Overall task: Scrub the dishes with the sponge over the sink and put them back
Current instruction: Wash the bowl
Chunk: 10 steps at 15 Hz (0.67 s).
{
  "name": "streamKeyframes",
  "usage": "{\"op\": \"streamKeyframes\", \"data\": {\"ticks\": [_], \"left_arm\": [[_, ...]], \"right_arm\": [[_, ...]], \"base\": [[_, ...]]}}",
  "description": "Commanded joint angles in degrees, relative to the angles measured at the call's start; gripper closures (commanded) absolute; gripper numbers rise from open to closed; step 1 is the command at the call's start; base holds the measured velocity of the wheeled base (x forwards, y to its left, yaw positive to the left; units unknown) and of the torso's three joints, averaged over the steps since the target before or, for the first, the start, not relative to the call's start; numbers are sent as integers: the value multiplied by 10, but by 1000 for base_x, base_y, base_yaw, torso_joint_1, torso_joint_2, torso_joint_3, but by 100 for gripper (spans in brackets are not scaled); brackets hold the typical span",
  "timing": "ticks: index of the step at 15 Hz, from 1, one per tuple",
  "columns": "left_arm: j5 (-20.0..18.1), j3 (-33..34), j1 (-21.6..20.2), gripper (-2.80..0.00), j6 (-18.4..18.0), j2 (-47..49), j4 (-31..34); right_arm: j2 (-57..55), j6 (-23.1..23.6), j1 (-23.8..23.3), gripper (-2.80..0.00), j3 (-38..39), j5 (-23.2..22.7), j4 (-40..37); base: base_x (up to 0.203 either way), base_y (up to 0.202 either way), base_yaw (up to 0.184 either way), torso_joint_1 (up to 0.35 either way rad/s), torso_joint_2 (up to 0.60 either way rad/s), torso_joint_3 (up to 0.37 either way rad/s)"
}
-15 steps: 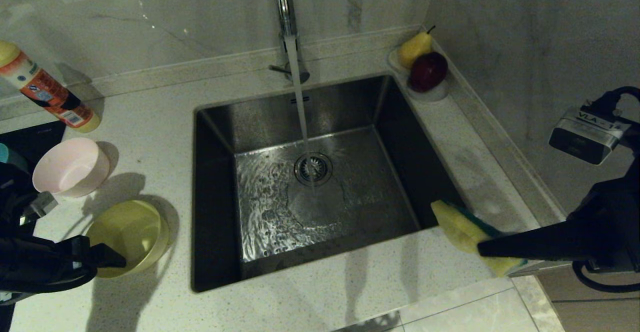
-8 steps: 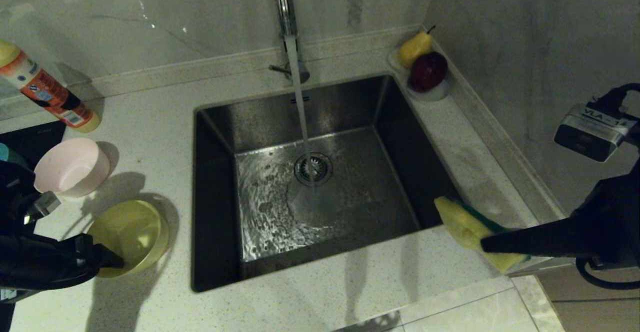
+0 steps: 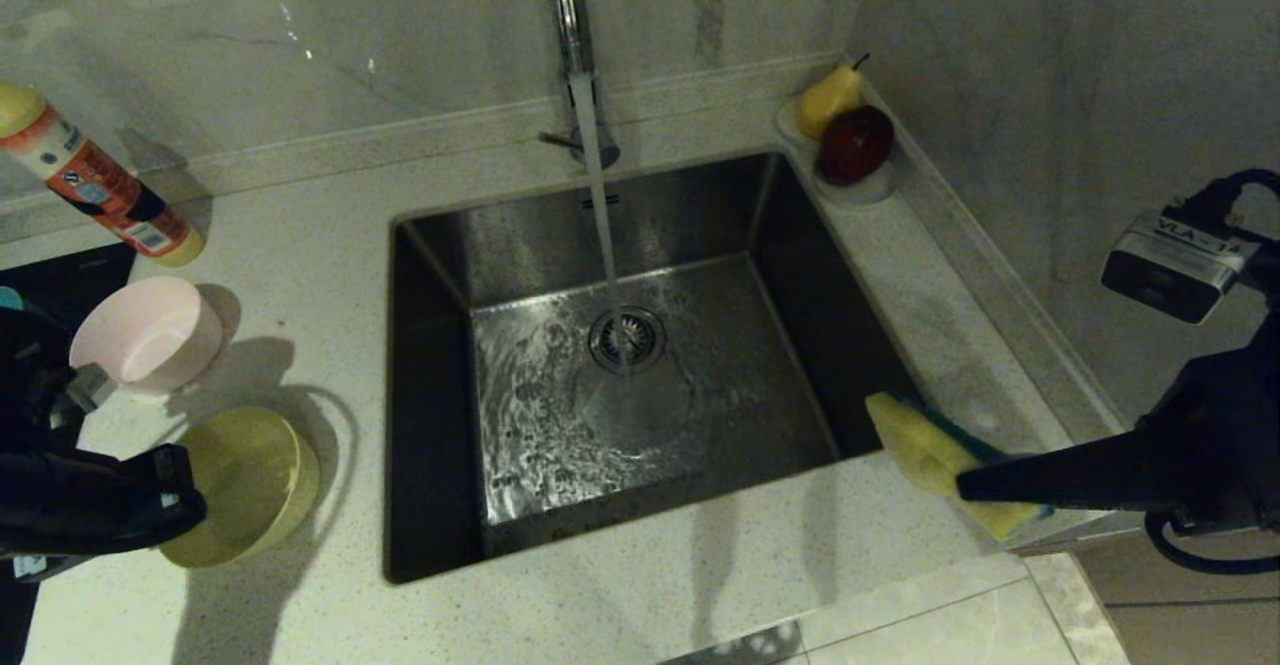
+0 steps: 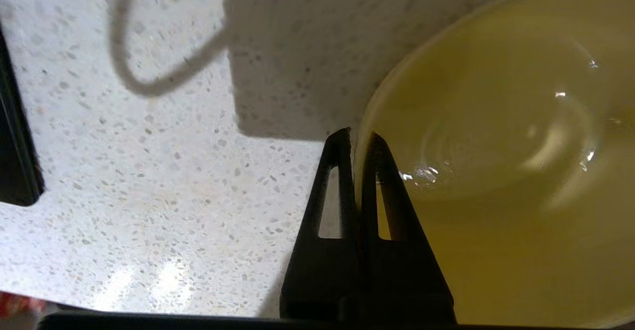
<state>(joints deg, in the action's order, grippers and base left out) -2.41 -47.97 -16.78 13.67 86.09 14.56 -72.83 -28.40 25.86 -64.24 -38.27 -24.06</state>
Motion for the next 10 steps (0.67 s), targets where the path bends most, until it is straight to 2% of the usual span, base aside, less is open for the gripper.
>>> {"op": "streamKeyframes", "data": {"ticks": [1,3,7,8,10], "left_arm": [[1,-1,-1,0,2,4,2],[1,-14,-1,0,26,-6,3],[-8,-84,0,0,101,-56,2],[-20,-106,7,0,123,-64,2],[-35,-131,54,0,146,-71,3]], "right_arm": [[0,-2,0,0,2,-2,-1],[1,-2,0,0,4,-3,-1],[-3,-1,1,0,13,-6,0],[-1,-1,2,0,14,-7,1],[4,0,2,0,14,-7,1]], "base": [[0,0,0,0,0,0],[0,0,0,0,0,0],[0,0,0,0,0,0],[0,0,0,0,0,0],[0,0,0,0,0,0]]}}
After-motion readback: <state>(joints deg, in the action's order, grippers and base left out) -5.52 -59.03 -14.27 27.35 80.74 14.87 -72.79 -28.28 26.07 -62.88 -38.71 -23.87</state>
